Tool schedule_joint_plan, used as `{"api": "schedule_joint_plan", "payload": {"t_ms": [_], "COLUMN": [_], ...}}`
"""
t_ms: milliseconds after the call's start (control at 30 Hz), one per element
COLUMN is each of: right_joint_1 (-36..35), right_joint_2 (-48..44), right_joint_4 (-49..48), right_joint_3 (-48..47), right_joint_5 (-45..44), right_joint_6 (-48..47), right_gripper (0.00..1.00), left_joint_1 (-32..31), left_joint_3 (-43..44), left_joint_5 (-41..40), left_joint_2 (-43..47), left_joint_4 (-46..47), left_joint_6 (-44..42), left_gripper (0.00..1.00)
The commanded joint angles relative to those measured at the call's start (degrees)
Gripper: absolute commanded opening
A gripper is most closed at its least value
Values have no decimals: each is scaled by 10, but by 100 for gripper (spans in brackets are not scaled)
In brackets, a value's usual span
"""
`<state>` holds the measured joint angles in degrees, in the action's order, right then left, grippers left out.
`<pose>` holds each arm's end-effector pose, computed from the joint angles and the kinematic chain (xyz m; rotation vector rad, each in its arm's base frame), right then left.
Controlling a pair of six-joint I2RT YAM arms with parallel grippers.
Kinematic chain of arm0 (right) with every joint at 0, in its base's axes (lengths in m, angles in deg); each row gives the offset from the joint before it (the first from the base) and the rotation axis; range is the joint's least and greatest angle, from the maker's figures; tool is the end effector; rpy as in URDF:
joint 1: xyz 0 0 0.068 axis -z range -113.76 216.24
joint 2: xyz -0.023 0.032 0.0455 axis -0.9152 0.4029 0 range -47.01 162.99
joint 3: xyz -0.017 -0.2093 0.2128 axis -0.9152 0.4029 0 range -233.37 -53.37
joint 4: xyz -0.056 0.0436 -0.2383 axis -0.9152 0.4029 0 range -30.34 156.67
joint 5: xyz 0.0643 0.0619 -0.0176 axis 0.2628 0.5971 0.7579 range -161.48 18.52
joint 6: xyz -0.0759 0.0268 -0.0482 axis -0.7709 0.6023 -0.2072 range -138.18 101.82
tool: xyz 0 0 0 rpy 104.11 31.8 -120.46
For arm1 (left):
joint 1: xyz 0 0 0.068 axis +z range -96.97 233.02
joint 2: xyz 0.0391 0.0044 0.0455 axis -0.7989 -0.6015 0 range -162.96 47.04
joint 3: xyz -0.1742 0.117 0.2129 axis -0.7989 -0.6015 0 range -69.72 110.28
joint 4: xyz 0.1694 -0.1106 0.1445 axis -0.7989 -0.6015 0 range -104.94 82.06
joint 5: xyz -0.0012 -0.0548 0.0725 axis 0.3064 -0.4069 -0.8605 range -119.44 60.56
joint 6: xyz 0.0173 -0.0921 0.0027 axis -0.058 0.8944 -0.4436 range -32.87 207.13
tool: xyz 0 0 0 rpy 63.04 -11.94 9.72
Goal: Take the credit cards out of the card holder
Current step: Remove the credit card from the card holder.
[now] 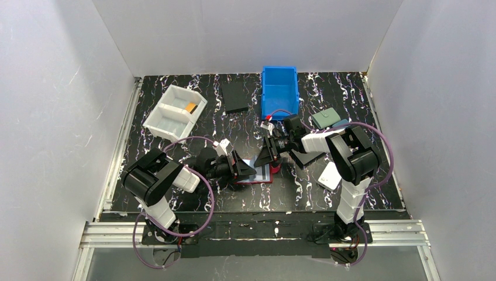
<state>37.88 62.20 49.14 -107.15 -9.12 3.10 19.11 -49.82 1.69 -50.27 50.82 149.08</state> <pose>0.2958 0.2450 0.1519 -0.7310 2.2992 1.6930 0.2284 -0.2063 0.1426 -0.1046 2.2110 -1.5621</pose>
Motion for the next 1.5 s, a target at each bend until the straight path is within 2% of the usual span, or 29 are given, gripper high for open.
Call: {"api": "schedule_joint_plan", "payload": {"t_ms": [0, 433, 667, 1200, 1300, 1467], "right_joint_1": [-5, -5, -4, 3, 4, 5], "right_joint_2": [-16, -12, -8, -3, -7, -33], "right_joint_4": [-15, -10, 18, 81, 101, 183], "right_joint_3": [-6, -8, -15, -30, -37, -58], "right_joint_5": [14, 10, -3, -55, -67, -140], "right_joint_6": [4, 3, -18, -66, -91, -176], "right_gripper": [39, 37, 40, 38, 38, 41], "left_joint_1": [-4, -4, 0, 10, 14, 18], "left_joint_3": [9, -2, -10, -22, -28, -37], "left_joint_5": [-13, -20, -21, -17, -16, -14], "left_joint_2": [-16, -17, -13, -18, -21, -24], "left_joint_4": [-52, -52, -51, -31, -18, -3], "left_joint_6": [-23, -17, -15, -7, -2, 5], "left_gripper": [62, 52, 51, 50, 50, 51]}}
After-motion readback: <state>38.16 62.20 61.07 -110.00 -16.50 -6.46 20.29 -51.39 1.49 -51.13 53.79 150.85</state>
